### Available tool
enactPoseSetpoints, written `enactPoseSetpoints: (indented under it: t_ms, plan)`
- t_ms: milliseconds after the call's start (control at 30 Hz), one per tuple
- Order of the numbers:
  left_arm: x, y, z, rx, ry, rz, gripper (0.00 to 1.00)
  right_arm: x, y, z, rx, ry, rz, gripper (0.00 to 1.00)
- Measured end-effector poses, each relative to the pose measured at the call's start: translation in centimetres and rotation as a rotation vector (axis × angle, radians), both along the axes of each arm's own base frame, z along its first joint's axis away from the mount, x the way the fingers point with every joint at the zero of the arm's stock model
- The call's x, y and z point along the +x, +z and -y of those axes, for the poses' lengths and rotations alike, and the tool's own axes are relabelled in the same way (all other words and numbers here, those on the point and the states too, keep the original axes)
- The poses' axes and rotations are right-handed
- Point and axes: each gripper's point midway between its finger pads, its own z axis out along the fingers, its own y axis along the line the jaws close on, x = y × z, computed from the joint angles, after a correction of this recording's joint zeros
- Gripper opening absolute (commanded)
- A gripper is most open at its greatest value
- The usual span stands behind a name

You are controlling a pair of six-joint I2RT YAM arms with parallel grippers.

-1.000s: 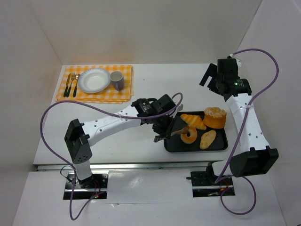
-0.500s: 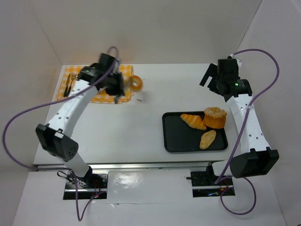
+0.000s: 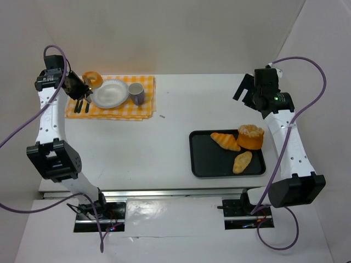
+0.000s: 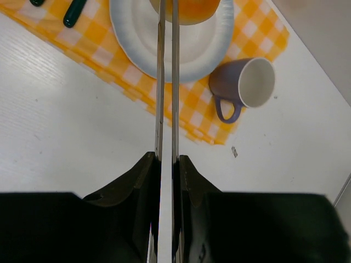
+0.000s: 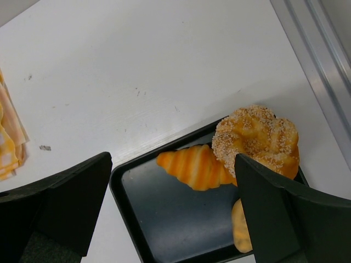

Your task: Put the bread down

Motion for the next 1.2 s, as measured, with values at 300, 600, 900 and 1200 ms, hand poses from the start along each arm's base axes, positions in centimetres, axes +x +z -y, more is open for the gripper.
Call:
enactPoseSetpoints:
  t_ms: [300, 600, 900, 1200]
  plan:
    - [4.4, -8.1, -1.7, -0.112, 0.026, -0.12, 0.02, 0.4, -0.7, 0.0, -0.003, -0.001, -0.02, 1.0]
    - [5.2, -8.6, -1.4, -0.131, 0.004, -0.107, 0.59, 1.2, -1.3, -0.1, -0.004, 0.0, -0.04, 1.0]
    - [4.7, -5.5, -1.2, -0.081, 0.005, -0.045, 0.58, 1.4, -1.1, -0.2, 0.001, 0.006, -0.037, 1.0]
    - [2.6, 6.6, 9.6, 0.063, -0.258, 0.227, 0.56, 1.5, -1.0, -0.3, 0.005, 0.009, -0.033, 1.0]
